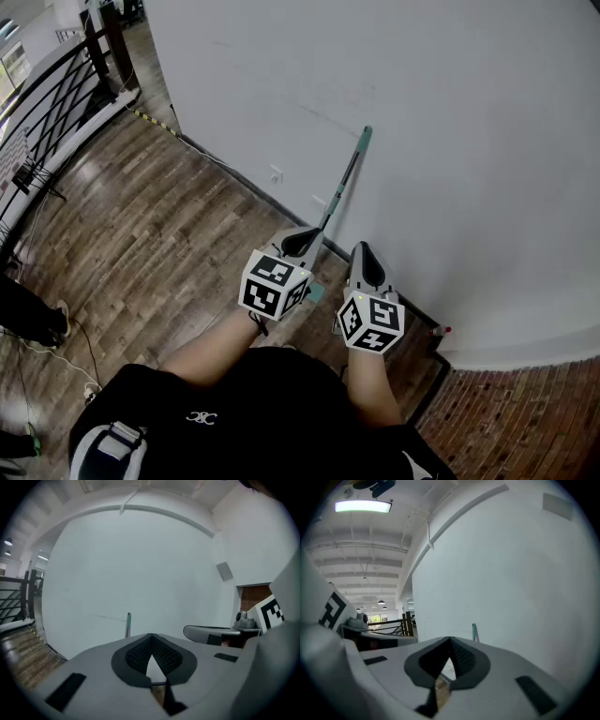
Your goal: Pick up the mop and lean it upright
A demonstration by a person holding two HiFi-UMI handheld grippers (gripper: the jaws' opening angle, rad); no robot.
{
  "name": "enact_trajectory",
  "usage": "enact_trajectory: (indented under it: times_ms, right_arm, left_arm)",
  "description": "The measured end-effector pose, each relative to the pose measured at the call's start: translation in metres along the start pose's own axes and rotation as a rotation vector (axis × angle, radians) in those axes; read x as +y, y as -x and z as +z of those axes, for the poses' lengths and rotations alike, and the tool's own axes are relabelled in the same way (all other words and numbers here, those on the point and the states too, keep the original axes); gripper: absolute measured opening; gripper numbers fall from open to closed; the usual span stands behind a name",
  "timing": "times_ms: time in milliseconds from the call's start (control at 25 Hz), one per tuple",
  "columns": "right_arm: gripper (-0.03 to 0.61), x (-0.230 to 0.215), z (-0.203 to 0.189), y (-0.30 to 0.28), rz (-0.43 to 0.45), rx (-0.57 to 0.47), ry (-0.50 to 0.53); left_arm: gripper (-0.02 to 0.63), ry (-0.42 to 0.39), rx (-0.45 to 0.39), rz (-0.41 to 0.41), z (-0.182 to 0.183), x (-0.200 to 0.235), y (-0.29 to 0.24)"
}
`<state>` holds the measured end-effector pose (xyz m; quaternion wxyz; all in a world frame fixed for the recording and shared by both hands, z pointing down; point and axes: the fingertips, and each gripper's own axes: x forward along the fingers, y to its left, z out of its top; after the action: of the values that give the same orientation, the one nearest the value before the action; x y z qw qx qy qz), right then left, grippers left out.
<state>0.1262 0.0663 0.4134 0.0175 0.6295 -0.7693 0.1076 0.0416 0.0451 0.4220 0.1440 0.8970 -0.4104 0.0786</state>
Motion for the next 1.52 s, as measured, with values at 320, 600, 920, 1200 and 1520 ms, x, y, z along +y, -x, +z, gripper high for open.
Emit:
enact_trajectory:
  times_ms: [320, 600, 920, 1200, 1520]
  right_arm:
    - [0.014, -0.008, -0.002, -0.001, 0.009, -0.019, -0.004]
    - [0.014, -0.017, -0.011, -0.006, 0.038, 0.005, -0.033]
    - [0.014, -0.013, -0.028, -0.03, 0.043, 0.047, -0.034]
    - [0.014, -0.038, -0.02, -0.088, -0.019, 0.079, 0.007]
    - [0.014, -0.053, -0.003, -0.176, -0.059, 0.124, 0.045]
  left_arm:
    - [-0.003, 0.014, 0.013, 0.028, -0.01, 0.0, -0.008]
    - [-0.003, 0.023, 0.047, 0.045, -0.021, -0.006, -0.016]
    - [-0.003, 0.047, 0.081, 0.056, -0.036, 0.015, -0.027]
    - [-0.003, 0.078, 0.076, 0.012, -0.021, 0.056, -0.083]
    - [-0.003, 0.068, 0.076, -0.059, 0.016, 0.11, -0.15]
